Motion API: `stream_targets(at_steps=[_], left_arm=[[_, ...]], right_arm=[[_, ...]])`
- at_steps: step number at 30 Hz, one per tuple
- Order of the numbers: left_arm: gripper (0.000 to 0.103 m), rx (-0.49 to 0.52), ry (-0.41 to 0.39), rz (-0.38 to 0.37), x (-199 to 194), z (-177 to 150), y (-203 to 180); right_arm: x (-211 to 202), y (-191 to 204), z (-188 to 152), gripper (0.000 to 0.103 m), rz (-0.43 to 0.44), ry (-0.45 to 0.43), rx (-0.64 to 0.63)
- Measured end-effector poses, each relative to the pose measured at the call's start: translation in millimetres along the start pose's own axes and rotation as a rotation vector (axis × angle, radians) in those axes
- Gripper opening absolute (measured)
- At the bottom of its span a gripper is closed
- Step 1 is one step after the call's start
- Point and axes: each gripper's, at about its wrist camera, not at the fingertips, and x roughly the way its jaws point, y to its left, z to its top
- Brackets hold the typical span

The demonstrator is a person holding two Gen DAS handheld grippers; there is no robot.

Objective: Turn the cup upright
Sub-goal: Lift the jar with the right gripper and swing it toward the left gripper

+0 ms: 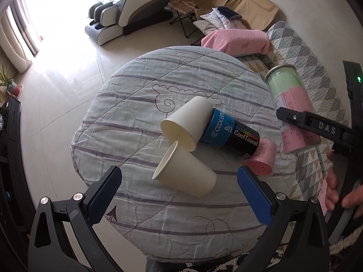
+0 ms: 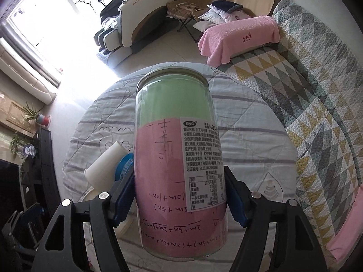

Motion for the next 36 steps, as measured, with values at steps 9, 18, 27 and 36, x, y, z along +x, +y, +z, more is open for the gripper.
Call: stream_targets(at_steps=[9,18,27,36], left_arm=[[0.103,0.012,0.027,-0.003,-4,-32,10],[0.103,0.025,0.078,0.016,1,-65,19],[0.103,0.035,0.098,0.027,1,-78,21],[0.103,0.046,0.084,0.025,-6,-78,-2]], right_arm=[[-14,8,-97,0.072,0.059,0.097,0.021],[35,21,-157,0.072,0.044,0.154,-0.019],[59,28,-183,0.076,-0.006,0.175,-0.048],[13,14,-168,0.079,0.043,0.092,-0.031]])
